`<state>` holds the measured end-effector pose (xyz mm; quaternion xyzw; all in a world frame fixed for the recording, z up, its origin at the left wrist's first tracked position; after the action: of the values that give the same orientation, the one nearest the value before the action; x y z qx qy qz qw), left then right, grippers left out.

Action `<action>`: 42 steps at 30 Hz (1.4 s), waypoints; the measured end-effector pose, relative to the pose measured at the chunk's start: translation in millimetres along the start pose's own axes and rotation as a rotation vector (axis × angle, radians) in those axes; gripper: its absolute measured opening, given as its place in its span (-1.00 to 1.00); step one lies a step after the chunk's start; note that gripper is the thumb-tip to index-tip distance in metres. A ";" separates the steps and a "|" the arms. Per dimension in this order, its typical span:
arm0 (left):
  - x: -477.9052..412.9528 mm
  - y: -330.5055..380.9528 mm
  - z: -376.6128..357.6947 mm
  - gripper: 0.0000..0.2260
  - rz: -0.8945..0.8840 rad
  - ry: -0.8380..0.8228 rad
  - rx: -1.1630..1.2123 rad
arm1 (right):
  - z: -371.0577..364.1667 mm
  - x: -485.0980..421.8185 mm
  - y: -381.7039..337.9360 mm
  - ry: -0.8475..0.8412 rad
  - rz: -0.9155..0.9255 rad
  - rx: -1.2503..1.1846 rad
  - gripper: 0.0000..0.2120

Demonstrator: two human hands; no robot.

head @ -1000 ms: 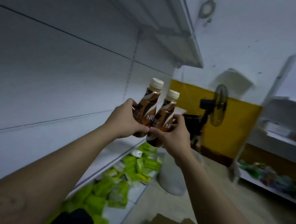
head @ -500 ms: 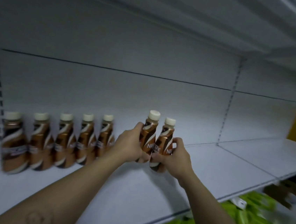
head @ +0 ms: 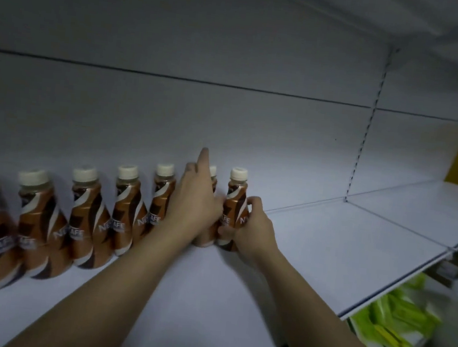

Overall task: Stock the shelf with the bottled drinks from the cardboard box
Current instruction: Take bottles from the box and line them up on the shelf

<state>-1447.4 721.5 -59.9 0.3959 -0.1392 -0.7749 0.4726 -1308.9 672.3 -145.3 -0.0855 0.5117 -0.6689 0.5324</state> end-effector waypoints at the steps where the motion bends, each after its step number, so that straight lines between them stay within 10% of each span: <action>1: -5.6 2.7 4.9 -0.25 -0.030 0.022 -0.050 | -2.9 -1.5 0.7 -0.001 -0.003 0.004 -0.39; 9: -23.0 30.6 21.3 -0.85 -0.235 0.194 -0.672 | -15.5 -10.4 -1.7 0.027 0.003 0.035 -0.38; 35: -45.7 0.8 26.9 -0.66 -0.159 0.219 -0.610 | -24.9 -14.1 10.7 0.063 0.173 0.167 -0.56; 42: -32.1 13.3 30.7 -0.58 -0.215 0.220 -0.597 | -14.5 -10.2 12.5 0.008 0.042 0.130 -0.30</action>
<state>-1454.3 736.8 -16.8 0.3336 0.1884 -0.7797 0.4953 -1306.4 690.2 -157.3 -0.0372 0.4709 -0.6896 0.5489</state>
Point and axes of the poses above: each hand's wrist, its own x-axis away from the middle knuckle, its own z-axis out of the back of the hand, y = z × x, the point moved 10 cm from there along -x, towards the middle knuckle, and after that the axes turned 10 degrees about z, right-handed, at the moved point
